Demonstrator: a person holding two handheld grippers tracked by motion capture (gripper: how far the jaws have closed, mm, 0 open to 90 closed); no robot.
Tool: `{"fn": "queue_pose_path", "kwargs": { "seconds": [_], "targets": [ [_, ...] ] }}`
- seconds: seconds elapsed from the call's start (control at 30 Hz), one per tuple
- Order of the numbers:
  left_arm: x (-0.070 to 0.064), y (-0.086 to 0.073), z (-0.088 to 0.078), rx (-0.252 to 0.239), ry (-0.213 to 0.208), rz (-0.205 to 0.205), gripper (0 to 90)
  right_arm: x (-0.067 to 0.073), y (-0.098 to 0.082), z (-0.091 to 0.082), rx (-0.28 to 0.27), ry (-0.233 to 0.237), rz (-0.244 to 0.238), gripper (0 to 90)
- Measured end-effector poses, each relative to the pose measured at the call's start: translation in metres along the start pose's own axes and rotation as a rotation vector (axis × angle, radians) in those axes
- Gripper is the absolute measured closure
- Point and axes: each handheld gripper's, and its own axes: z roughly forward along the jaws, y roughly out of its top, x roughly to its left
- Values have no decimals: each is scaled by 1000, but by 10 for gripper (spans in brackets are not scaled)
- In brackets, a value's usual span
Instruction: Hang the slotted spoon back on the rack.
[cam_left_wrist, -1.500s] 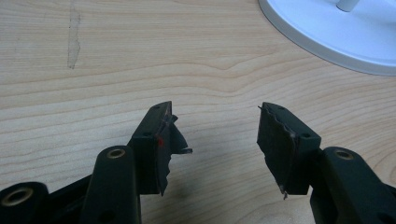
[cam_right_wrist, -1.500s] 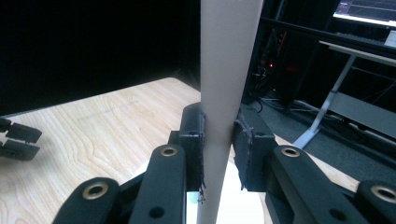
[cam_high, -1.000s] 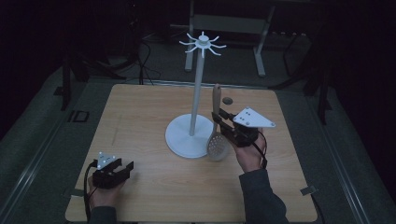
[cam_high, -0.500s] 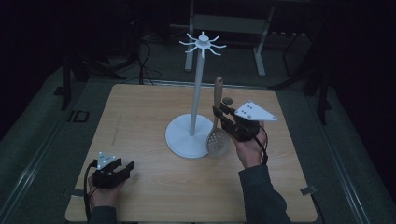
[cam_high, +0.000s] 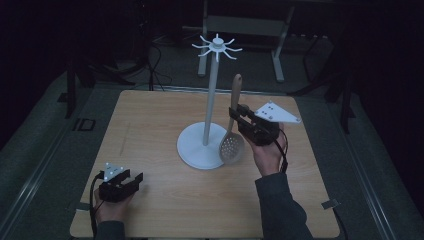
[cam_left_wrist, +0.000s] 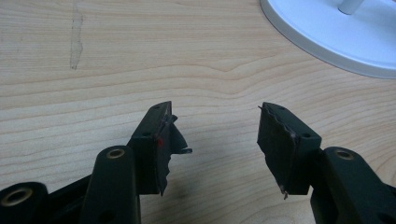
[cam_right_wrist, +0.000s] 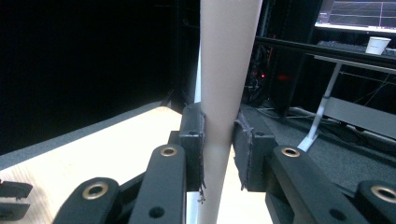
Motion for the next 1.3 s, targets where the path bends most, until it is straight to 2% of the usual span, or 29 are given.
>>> {"fn": "queue_pose_path", "kwargs": {
  "seconds": [0.53, 0.83, 1.3],
  "targets": [
    [1, 0, -1, -5, 1, -7, 458, -7, 13, 6, 1, 0, 28, 743],
    [1, 0, -1, -4, 0, -8, 458, -6, 25, 8, -21, 15, 45, 743],
    [2, 0, -1, -7, 0, -11, 457, -7, 34, 13, -14, 21, 45, 743]
  ]
}}
